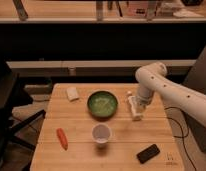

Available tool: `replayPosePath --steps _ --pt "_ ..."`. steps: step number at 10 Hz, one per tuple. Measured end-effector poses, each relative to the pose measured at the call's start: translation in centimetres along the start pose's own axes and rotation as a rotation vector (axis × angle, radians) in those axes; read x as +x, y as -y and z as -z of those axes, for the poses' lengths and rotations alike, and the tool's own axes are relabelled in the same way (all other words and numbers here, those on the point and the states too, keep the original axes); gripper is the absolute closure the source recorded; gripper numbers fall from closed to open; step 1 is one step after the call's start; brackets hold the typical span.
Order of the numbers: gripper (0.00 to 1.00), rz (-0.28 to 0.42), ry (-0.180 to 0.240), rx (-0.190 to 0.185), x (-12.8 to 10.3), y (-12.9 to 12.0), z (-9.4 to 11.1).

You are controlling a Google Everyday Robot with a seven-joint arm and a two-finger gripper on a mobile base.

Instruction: Move the arm in a circular motion

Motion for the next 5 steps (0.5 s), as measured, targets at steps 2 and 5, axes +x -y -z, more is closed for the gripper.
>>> replayPosePath --steps 2,5 --pt "0.97 -0.014 0.008 -0.003 -0.1 -0.3 0.1" --pt "0.97 -0.060 0.029 -0.004 1.2 0.4 0.1"
